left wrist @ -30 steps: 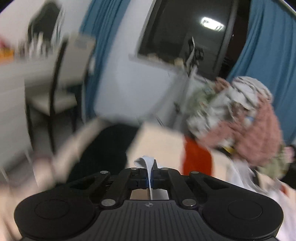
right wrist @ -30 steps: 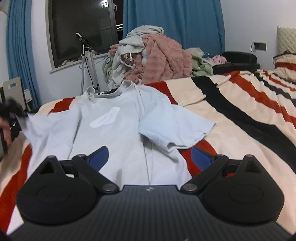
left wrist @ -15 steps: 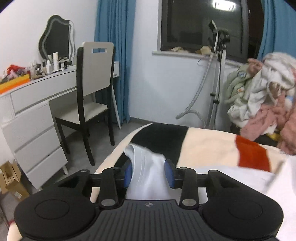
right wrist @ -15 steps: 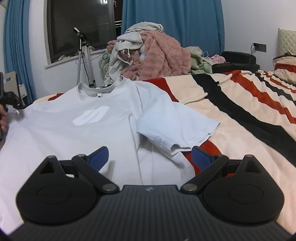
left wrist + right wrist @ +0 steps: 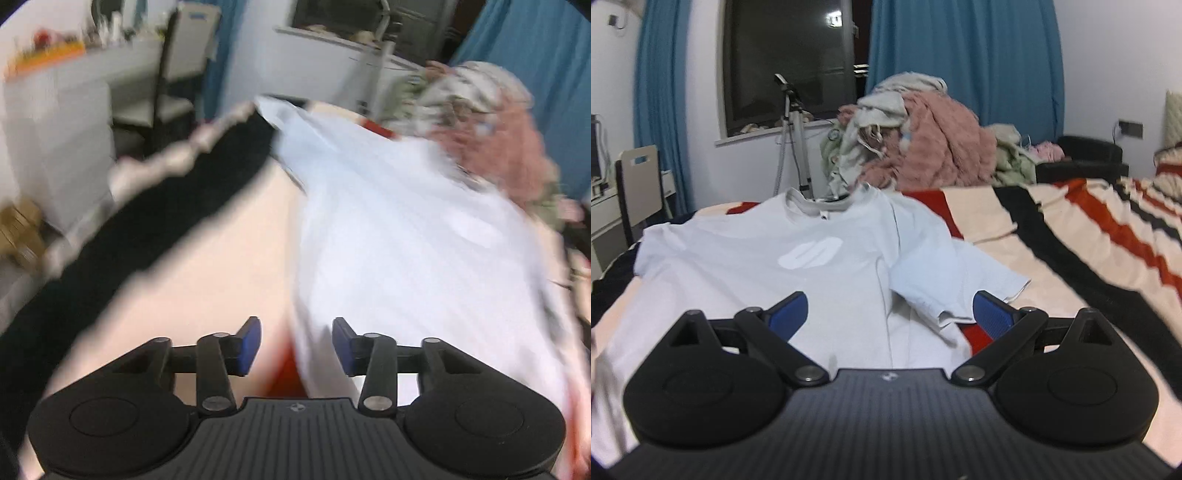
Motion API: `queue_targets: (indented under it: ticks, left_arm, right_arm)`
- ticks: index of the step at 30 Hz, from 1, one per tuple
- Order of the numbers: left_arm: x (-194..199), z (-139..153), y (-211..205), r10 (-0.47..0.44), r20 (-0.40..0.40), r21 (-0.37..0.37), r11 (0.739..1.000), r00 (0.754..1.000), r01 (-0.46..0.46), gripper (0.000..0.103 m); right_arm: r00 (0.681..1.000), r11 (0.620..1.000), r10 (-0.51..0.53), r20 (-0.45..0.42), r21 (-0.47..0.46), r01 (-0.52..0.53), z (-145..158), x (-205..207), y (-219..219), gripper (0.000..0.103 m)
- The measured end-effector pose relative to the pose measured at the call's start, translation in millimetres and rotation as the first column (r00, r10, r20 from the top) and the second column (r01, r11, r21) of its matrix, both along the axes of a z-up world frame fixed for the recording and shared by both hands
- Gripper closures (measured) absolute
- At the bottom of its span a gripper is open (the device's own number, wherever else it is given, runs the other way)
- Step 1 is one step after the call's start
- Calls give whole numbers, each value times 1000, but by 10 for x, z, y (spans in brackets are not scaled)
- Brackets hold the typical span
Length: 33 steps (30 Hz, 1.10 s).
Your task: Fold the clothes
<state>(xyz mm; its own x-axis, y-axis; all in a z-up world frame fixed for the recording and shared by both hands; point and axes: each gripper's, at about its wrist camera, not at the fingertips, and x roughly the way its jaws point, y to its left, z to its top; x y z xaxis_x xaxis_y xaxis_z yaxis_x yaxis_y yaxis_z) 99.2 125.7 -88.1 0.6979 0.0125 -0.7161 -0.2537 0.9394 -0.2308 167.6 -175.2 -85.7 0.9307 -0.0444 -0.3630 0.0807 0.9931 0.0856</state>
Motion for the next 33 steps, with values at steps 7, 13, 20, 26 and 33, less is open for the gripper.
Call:
queue_targets:
  ticks: [7, 13, 20, 26, 33]
  left_arm:
    - [-888, -67, -427, -127, 20, -41, 991, 992, 128, 56]
    - [-944, -36, -637, -207, 58, -57, 976, 977, 210, 53]
    - [-940, 72, -529, -134, 119, 7, 991, 984, 134, 53]
    - [-965, 112, -582, -197, 120, -28, 979, 973, 201, 53]
    - [-589, -244, -782, -286, -60, -104, 955, 956, 279, 53]
  right_arm:
    - [1000, 1000, -6, -12, -5, 6, 302, -510, -96, 6]
    - [999, 1000, 27, 21, -4, -27, 438, -823, -133, 6]
    - [1000, 997, -8, 5, -77, 9, 380, -786, -101, 6]
    - [1000, 998, -18, -3, -53, 18, 369, -811, -160, 6]
    - [1000, 998, -8, -18, -68, 7, 329, -782, -116, 6]
